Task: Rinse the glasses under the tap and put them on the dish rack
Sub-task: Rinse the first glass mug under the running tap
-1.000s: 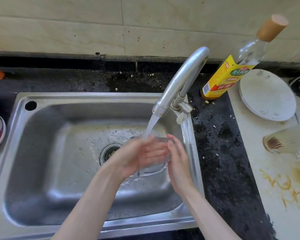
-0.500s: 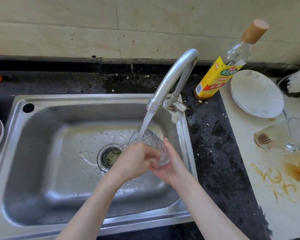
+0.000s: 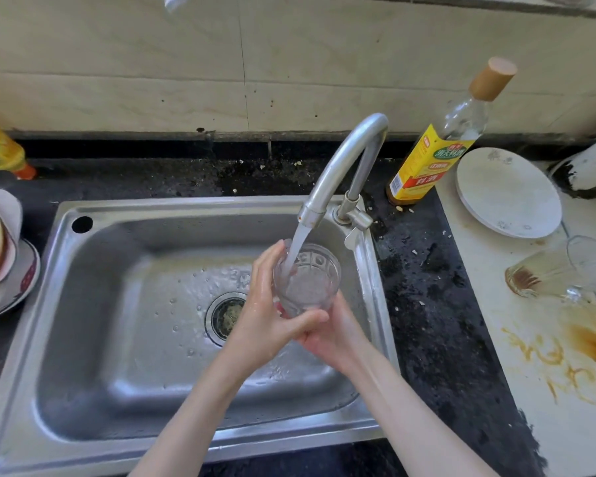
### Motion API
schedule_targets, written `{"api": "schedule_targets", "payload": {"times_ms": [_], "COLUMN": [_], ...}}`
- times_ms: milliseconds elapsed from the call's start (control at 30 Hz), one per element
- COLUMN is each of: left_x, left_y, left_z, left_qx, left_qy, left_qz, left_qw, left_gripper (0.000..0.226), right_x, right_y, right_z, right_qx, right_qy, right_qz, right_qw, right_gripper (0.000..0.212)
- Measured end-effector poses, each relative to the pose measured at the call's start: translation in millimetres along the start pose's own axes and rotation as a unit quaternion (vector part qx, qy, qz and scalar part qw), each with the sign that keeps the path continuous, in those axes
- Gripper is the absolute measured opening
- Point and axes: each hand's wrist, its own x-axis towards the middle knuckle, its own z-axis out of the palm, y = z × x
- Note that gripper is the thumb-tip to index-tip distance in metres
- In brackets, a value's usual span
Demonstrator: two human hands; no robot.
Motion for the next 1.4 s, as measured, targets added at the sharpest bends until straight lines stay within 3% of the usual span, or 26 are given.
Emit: {"api": "schedule_targets", "payload": {"times_ms": [133, 233, 333, 467, 600, 700, 800, 933, 1033, 1200, 1333, 1400], "left_x": [1, -2, -4, 2, -4, -9, 0, 11, 9, 4, 5, 3], "left_y": [-8, -12, -7, 6, 12, 9, 3, 8, 11, 17, 19, 21], "left_z": [0, -3, 0, 12, 23, 31, 27, 0, -12, -14, -8, -6], "left_qx": [-0.102, -0.140, -0.166, -0.132, -0.064, -0.060, -0.096, -0.123, -0.103, -0.098, -0.015, -0.016], "left_qy": [0.045, 0.057, 0.062, 0.088, 0.045, 0.103, 0.168, 0.038, -0.033, -0.042, -0.025, -0.011], "left_qz": [-0.071, -0.119, -0.148, -0.156, -0.122, -0.111, -0.186, -0.210, -0.190, -0.191, -0.164, -0.156], "left_qw": [0.991, 0.981, 0.973, 0.975, 0.989, 0.987, 0.963, 0.969, 0.976, 0.976, 0.986, 0.988], "left_gripper": [0.082, 0.077, 0.073, 0.084, 0.080, 0.070, 0.065, 0.054, 0.045, 0.036, 0.058, 0.055], "right_x": [-7, -17, -19, -14, -12, -16, -24, -40, -45, -48, -41, -27], "right_y": [15, 12, 5, -5, -5, 6, 20, 21, 9, -5, -33, -52], "right_z": [4, 14, 17, 27, 24, 26, 25, 13, 0, -14, -14, -13], "right_qx": [-0.156, -0.345, -0.415, -0.352, -0.268, -0.276, -0.337, -0.424, -0.464, -0.377, -0.165, -0.067], "right_qy": [0.064, 0.067, 0.060, 0.096, 0.103, 0.125, 0.116, 0.070, 0.043, 0.056, 0.098, 0.119], "right_qz": [-0.071, -0.151, -0.188, -0.243, -0.210, -0.212, -0.233, -0.191, -0.176, -0.173, -0.127, -0.079], "right_qw": [0.983, 0.924, 0.888, 0.899, 0.935, 0.929, 0.905, 0.882, 0.867, 0.908, 0.973, 0.987], "right_gripper": [0.051, 0.038, 0.027, 0.052, 0.068, 0.065, 0.056, 0.069, 0.052, 0.055, 0.034, 0.039]}}
